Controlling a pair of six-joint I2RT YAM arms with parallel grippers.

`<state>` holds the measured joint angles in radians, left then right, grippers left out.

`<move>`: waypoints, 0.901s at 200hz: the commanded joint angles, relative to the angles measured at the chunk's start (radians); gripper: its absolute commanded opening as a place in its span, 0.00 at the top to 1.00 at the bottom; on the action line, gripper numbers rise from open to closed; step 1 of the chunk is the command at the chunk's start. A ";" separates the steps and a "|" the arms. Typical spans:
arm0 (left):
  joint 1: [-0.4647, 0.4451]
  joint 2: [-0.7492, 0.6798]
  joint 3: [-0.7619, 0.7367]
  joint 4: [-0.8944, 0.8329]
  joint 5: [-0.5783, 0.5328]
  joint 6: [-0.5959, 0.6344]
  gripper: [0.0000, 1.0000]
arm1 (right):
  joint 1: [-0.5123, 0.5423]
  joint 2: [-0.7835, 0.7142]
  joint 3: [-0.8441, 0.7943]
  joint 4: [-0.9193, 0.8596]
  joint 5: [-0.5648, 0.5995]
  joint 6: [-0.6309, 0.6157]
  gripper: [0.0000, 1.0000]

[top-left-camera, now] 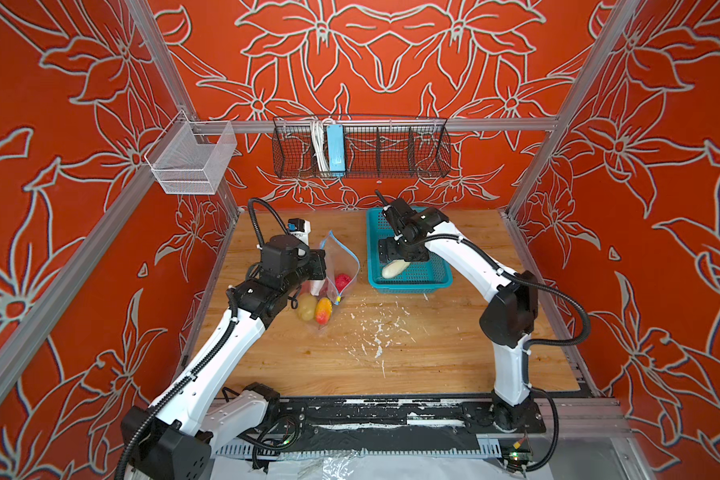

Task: Place the food in the zip-top bag and seal the zipper
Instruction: 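Lower the right gripper into the basket and close on the white radish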

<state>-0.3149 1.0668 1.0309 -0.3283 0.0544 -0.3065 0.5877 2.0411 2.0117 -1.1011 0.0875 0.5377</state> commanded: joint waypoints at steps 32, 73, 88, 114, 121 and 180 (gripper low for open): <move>0.004 -0.027 -0.014 -0.008 0.014 0.008 1.00 | -0.036 0.103 0.018 -0.010 -0.017 0.061 0.02; 0.004 -0.024 -0.014 -0.008 0.022 0.003 1.00 | -0.052 0.167 0.027 0.030 -0.051 0.103 0.04; 0.004 -0.027 -0.014 -0.009 0.021 0.004 1.00 | -0.053 0.192 0.044 0.028 -0.052 0.110 0.04; 0.004 -0.036 -0.017 -0.009 0.016 0.005 1.00 | -0.060 0.228 0.064 0.033 -0.061 0.121 0.05; 0.004 -0.037 -0.018 -0.008 0.015 0.007 1.00 | -0.064 0.238 0.071 0.032 -0.061 0.123 0.05; 0.004 -0.039 -0.019 -0.009 0.010 0.007 1.00 | -0.098 0.323 0.136 0.030 -0.072 0.119 0.08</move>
<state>-0.3149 1.0451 1.0183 -0.3321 0.0654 -0.3069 0.5087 2.3249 2.1040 -1.0569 0.0181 0.6373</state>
